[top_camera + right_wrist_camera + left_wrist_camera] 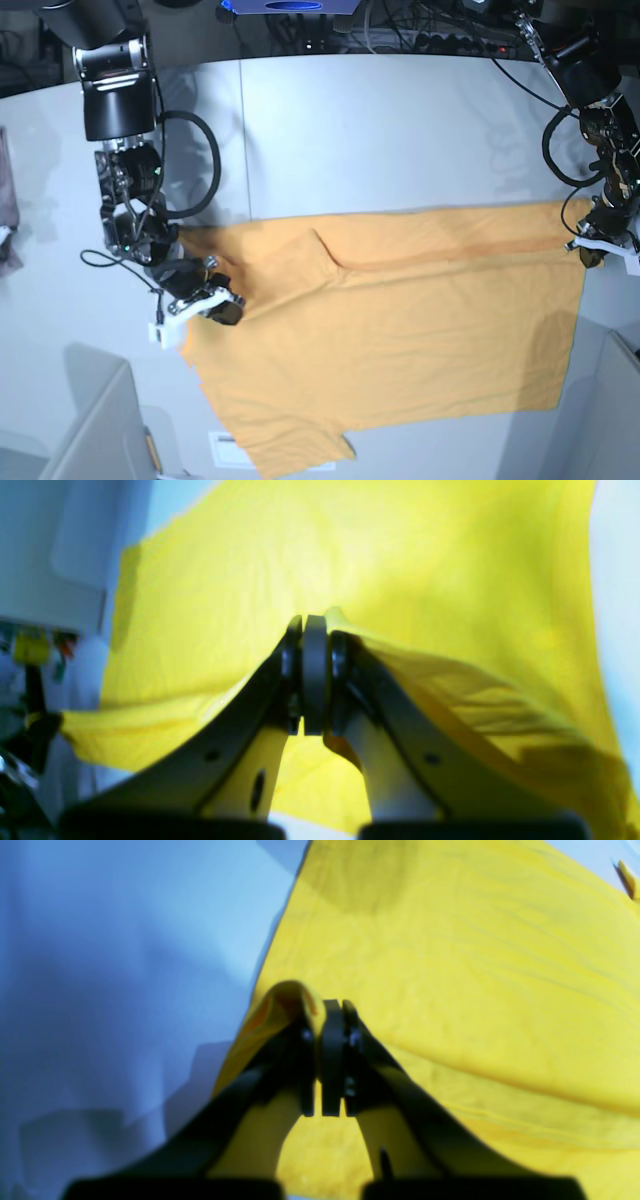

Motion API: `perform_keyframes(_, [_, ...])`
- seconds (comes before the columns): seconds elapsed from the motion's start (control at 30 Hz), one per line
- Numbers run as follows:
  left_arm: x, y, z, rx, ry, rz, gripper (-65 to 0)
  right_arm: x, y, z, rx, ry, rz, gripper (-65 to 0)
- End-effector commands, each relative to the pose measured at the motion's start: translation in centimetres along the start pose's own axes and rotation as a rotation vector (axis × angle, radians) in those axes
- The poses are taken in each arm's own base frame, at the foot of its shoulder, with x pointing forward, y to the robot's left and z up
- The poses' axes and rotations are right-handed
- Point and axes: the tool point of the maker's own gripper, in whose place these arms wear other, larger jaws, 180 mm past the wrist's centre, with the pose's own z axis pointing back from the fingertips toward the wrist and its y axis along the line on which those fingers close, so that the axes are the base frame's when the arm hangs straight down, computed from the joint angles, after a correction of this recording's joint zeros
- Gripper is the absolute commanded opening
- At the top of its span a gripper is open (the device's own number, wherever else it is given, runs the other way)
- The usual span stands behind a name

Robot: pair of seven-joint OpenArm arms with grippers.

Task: Fold the T-shirt properly
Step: 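Lift the shoulder corners and drag the shirt toward the robot, then release the shirt and reposition the right gripper at the shoulder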

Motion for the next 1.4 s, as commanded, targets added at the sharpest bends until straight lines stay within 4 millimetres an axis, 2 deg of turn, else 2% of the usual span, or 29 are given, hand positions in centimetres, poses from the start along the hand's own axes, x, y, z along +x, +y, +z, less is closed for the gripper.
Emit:
perform_keyframes(0.0, [2.5, 0.0, 0.3, -0.007, -0.062, -0.013, -65.0, 2.6, 1.8, 0.0, 0.050, -0.060, 0.032, -65.0])
perform_keyframes(0.3, [2.6, -0.1, 0.3, -0.008, -0.065, -0.012, -65.0, 2.9, 2.2, -0.3, 0.055, -0.056, 0.042, -65.0])
perform_keyframes(0.7, [2.7, -0.1, 0.3, -0.008, -0.066, -0.013, -65.0, 4.6, 3.1, -0.5, 0.070, -0.060, 0.064, -65.0])
perform_keyframes(1.0, [2.2, -1.4, -0.2, -0.033, -0.046, -0.046, -65.0, 3.2, 1.5, -1.2, 0.036, -0.021, 0.031, -65.0])
perform_keyframes(1.07, [3.1, -1.7, -0.3, -0.040, -0.067, -0.042, -65.0, 3.1, 1.4, -1.1, 0.033, -0.022, 0.028, -65.0])
perform_keyframes(1.13, [3.5, -1.9, -0.5, -0.043, -0.073, -0.037, -59.7, 3.2, 1.2, -1.1, 0.026, -0.023, 0.024, -65.0])
perform_keyframes(1.17, [3.5, -1.8, -0.5, -0.042, -0.074, -0.034, -55.8, 3.3, 1.1, -1.0, 0.022, -0.024, 0.024, -61.8])
perform_keyframes(1.23, [4.4, -1.7, -0.6, -0.040, -0.087, -0.034, -47.6, 3.5, 0.9, -1.0, 0.019, -0.029, 0.024, -47.1])
perform_keyframes(1.3, [4.4, -1.5, -0.8, -0.037, -0.080, -0.021, -41.3, 3.5, 0.6, -0.8, 0.012, -0.031, 0.023, -36.6])
perform_keyframes(1.37, [4.8, -1.0, -1.1, -0.029, -0.080, -0.013, -34.6, 3.8, -0.2, -0.5, -0.005, -0.033, 0.031, -31.5])
